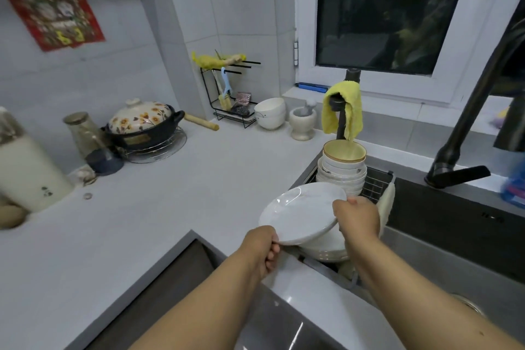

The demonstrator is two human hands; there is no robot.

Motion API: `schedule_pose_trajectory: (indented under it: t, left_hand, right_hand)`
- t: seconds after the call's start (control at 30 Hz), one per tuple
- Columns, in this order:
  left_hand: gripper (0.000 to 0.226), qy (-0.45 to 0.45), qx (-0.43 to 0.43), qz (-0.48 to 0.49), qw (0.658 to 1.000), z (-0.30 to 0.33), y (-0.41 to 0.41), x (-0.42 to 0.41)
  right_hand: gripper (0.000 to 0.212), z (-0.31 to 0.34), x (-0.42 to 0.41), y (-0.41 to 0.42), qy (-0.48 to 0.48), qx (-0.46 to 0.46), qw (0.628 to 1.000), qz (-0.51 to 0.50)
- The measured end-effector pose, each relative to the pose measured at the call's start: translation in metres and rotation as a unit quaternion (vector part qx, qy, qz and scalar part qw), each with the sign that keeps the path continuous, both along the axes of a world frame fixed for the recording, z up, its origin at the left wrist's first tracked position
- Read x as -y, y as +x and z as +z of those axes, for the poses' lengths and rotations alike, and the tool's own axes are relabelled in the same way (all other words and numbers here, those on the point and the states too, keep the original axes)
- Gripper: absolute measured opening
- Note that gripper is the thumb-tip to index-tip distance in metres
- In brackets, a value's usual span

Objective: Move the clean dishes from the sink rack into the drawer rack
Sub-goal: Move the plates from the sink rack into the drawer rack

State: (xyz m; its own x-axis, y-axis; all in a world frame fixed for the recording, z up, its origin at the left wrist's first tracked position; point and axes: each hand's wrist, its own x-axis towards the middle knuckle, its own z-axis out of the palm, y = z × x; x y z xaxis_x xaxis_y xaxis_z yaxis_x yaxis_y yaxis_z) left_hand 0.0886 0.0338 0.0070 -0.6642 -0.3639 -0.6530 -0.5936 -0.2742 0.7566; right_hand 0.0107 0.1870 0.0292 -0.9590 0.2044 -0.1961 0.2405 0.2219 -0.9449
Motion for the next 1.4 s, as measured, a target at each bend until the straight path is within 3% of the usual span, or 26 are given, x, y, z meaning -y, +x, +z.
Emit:
schedule_pose_trajectory:
  t: [0.23, 0.4, 0.63, 0.8, 1.0, 1.27, 1.4]
  left_hand:
    - [0.030, -0.049, -0.026, 0.099, 0.993, 0.014, 0.060, 0.054]
    - [0.035, -0.080, -0.054, 0.188, 0.977, 0.019, 0.125, 0.096]
    - [0.039, -0.104, -0.032, 0.327, 0.939, 0.023, 0.258, 0.147]
    - [0.040, -0.095, -0.019, 0.421, 0.902, 0.020, 0.373, 0.163]
    - [0.045, -0.079, -0.006, 0.513, 0.855, 0.012, 0.505, 0.171]
    - [0.046, -0.076, 0.039, 0.596, 0.799, -0.003, 0.664, 0.165]
    - [0.047, -0.066, 0.058, 0.623, 0.777, -0.013, 0.731, 0.160]
  right_hand:
    - [0.011, 0.018, 0.069, 0.034, -0.085, -0.037, 0.991, 0.093]
    - [0.028, 0.026, 0.126, 0.080, -0.092, -0.039, 0.980, 0.172]
    - [0.026, 0.025, 0.210, 0.188, -0.099, -0.025, 0.947, 0.306]
    - [0.025, 0.013, 0.257, 0.282, -0.115, 0.032, 0.897, 0.425]
    - [0.023, 0.002, 0.293, 0.410, -0.110, 0.120, 0.813, 0.559]
    - [0.015, -0.003, 0.322, 0.570, -0.147, 0.219, 0.735, 0.625]
    - [0.026, -0.011, 0.330, 0.631, -0.135, 0.260, 0.702, 0.650]
